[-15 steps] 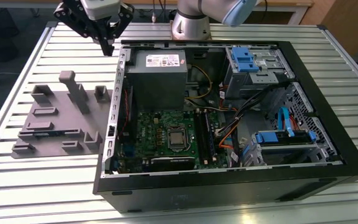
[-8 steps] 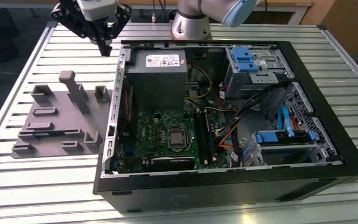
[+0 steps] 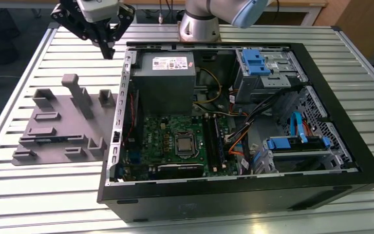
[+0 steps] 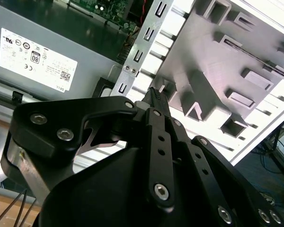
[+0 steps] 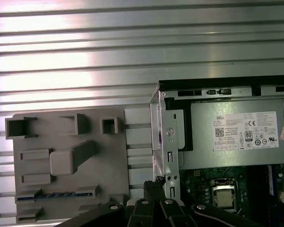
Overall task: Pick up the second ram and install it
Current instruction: 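Reach for the second ram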
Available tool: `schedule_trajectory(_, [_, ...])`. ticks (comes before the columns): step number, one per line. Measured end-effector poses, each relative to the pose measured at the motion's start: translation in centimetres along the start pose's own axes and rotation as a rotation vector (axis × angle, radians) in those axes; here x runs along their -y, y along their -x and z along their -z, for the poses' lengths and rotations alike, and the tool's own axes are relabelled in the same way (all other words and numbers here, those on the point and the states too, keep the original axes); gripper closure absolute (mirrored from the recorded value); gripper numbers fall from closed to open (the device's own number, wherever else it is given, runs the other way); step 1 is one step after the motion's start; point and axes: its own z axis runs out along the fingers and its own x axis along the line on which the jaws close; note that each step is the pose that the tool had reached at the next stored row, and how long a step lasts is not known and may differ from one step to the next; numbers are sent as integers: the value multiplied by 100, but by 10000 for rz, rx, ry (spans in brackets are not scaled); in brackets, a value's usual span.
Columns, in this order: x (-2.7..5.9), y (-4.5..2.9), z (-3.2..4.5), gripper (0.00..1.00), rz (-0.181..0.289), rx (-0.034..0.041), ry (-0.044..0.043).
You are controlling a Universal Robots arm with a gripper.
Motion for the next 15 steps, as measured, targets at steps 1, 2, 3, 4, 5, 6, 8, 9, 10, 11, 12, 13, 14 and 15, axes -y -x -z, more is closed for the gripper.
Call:
schedule_trajectory(1, [0, -4, -1, 89, 0, -3, -1])
schedule_trajectory(2, [1, -9, -2, 89, -1, -5, -1])
schedule_trajectory(3, [1, -13, -3, 89, 0, -7, 0])
schedule_trajectory(4, [1, -18, -4, 89, 0, -10, -1])
schedule_trajectory(5, [2, -23, -5, 89, -1, -12, -1])
schedule_trajectory(6, [2, -28, -6, 89, -1, -13, -1])
schedule_trajectory(8, [3, -41, -8, 89, -1, -16, -2])
schedule_trajectory(9, [4, -46, -9, 89, -1, -17, -2])
schedule_trajectory(10, [4, -52, -10, 89, -1, -18, -1])
schedule_trajectory(11, [5, -58, -11, 89, -1, -18, -1])
schedule_trajectory(12, [5, -64, -11, 89, -3, -19, -2])
schedule_trajectory(13, [6, -69, -12, 89, -1, -20, -2])
schedule_trajectory(14, [6, -74, -13, 89, -1, -21, -2])
schedule_trajectory(15, [7, -80, -14, 89, -2, -22, -2])
